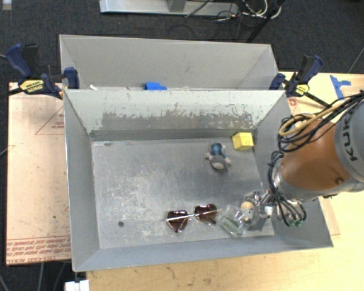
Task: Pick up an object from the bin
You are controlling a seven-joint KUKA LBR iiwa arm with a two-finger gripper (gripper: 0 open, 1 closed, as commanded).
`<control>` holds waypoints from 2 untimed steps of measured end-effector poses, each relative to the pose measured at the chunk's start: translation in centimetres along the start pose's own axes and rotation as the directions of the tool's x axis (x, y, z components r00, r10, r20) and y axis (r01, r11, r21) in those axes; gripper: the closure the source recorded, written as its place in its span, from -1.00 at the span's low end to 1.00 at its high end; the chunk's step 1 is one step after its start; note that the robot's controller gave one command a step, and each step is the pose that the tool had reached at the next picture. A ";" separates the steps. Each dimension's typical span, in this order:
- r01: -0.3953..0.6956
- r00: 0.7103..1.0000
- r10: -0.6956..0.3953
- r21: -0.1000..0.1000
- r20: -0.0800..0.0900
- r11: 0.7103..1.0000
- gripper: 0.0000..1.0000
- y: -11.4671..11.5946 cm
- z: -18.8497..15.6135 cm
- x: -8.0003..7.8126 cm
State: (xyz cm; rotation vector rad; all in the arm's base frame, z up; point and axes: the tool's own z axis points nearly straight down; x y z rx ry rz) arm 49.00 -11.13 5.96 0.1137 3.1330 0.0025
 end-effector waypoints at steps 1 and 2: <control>0.001 1.000 -0.001 -0.001 -0.009 1.000 1.00 0.0 -2.0 0.3; 0.001 1.000 -0.001 0.000 -0.005 1.000 1.00 0.0 -3.7 0.1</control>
Offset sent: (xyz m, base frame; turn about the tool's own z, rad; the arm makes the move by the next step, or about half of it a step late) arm 0.0001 0.0000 0.0679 0.0000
